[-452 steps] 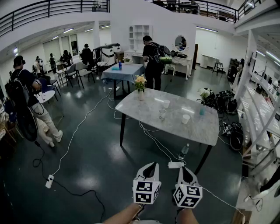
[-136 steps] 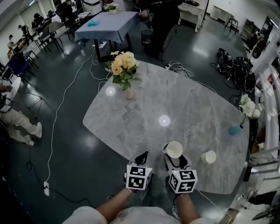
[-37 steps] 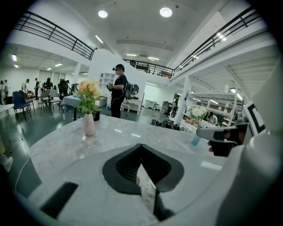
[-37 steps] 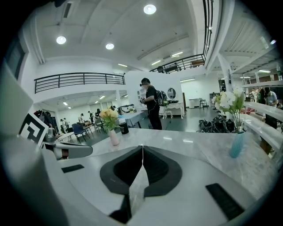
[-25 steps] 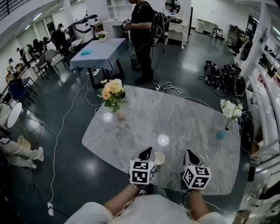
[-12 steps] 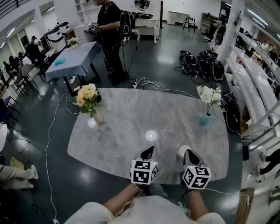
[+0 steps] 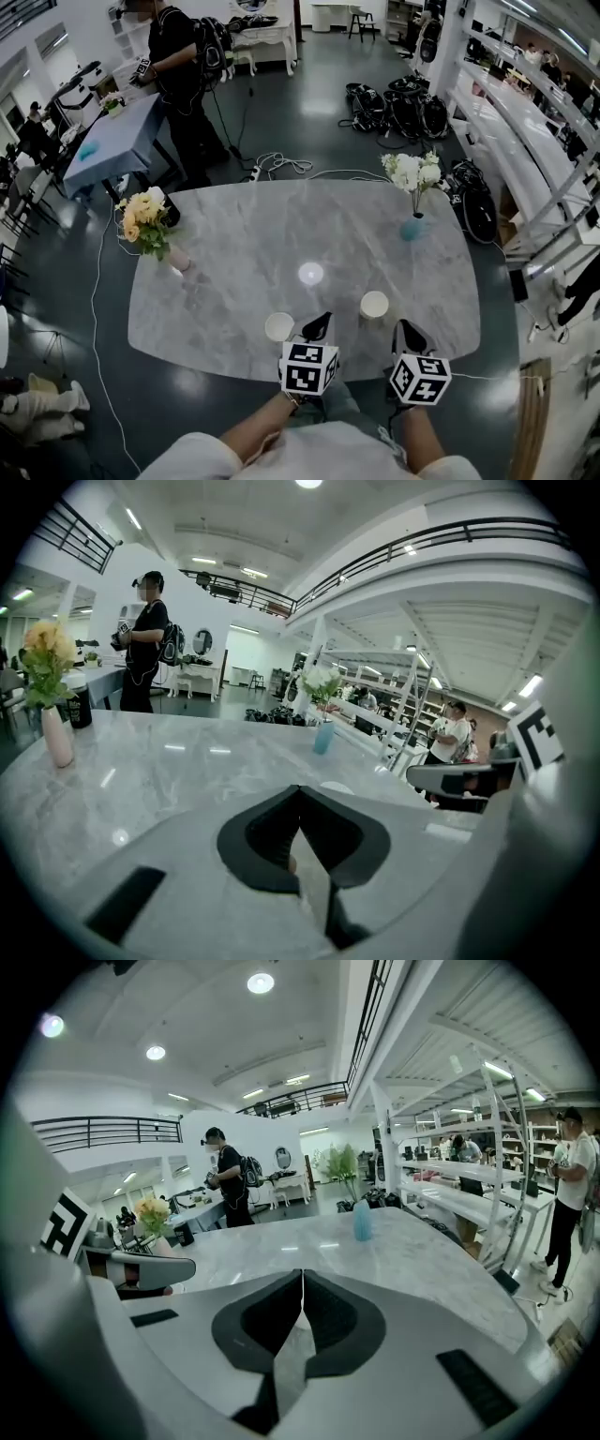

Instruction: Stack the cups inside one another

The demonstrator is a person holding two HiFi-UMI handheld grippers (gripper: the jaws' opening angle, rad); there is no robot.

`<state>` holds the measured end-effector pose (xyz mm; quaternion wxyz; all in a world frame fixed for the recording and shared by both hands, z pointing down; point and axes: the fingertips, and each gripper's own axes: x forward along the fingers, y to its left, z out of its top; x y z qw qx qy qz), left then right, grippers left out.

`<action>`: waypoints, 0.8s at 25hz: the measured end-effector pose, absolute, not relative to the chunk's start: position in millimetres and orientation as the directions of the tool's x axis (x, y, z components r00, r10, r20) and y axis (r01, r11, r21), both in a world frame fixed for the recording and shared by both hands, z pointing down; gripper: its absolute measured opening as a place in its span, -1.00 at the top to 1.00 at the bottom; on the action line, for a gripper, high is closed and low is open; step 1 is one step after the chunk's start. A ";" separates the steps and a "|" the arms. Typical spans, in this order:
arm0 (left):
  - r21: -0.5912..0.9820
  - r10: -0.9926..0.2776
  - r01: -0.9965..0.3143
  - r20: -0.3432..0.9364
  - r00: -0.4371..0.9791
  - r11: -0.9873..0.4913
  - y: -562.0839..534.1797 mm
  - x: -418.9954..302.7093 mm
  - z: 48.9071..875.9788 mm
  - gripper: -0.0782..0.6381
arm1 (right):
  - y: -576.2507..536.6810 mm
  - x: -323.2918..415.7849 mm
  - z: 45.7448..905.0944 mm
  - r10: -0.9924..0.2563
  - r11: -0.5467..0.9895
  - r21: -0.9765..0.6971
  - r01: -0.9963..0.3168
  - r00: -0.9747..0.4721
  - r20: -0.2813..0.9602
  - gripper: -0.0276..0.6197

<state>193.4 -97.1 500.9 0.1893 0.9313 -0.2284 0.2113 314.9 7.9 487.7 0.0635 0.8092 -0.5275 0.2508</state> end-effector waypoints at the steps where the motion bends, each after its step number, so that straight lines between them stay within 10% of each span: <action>1: 0.256 -0.336 -0.500 0.487 0.806 -0.827 -94.5 195.4 504.5 0.79 | 10.2 315.2 491.9 -0.818 -0.442 -0.167 -0.881 0.320 0.478 0.88; 20: 0.253 -0.230 -0.464 0.614 0.755 -0.849 -58.8 223.6 588.1 0.79 | 8.6 318.8 577.2 -0.780 -0.463 -0.256 -0.848 0.253 0.572 0.88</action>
